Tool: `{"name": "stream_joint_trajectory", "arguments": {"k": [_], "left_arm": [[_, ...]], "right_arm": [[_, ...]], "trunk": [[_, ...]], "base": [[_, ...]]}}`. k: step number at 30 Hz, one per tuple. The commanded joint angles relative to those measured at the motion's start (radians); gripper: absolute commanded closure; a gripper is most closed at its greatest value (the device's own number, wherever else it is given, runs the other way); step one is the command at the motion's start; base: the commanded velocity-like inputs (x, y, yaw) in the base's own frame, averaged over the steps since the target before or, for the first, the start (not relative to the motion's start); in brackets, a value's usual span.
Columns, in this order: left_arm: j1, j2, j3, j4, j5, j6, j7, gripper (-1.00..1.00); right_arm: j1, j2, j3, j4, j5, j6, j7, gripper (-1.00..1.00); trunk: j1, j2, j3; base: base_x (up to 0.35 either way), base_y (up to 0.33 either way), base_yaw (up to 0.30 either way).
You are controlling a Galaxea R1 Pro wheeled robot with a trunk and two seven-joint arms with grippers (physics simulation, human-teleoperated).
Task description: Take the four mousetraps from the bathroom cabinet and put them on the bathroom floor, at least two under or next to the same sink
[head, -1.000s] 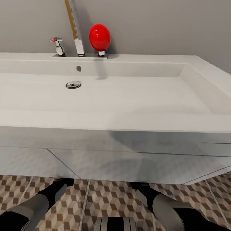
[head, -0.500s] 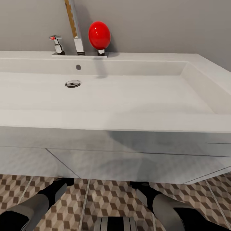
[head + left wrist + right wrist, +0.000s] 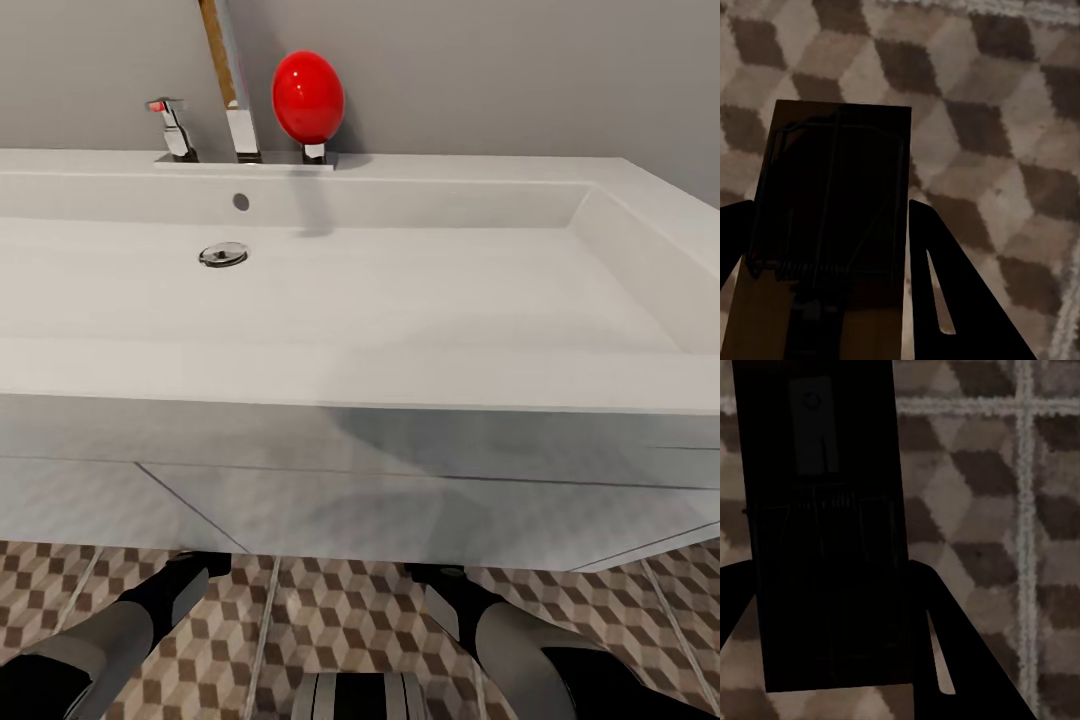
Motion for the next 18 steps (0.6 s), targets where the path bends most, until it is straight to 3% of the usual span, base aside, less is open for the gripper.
{"name": "stream_joint_trajectory", "arguments": {"k": [1,8,18], "left_arm": [[0.000,0.001,-0.008,-0.003,0.006,0.007,0.006,1.00],[0.000,0.001,-0.008,-0.003,0.006,0.007,0.001,1.00],[0.000,0.001,-0.008,-0.003,0.006,0.007,-0.015,1.00]], "right_arm": [[-0.001,0.000,-0.006,-0.028,0.006,0.000,-0.003,1.00],[-0.001,0.000,-0.006,-0.028,0.006,0.000,-0.003,1.00],[-0.001,0.000,-0.006,-0.028,0.006,0.000,-0.003,1.00]], "trunk": [[0.000,0.000,0.000],[0.002,-0.001,-0.016],[0.002,-0.001,-0.016]], "base": [[0.000,0.000,0.000],[0.000,0.000,0.000],[0.000,0.000,0.000]]}}
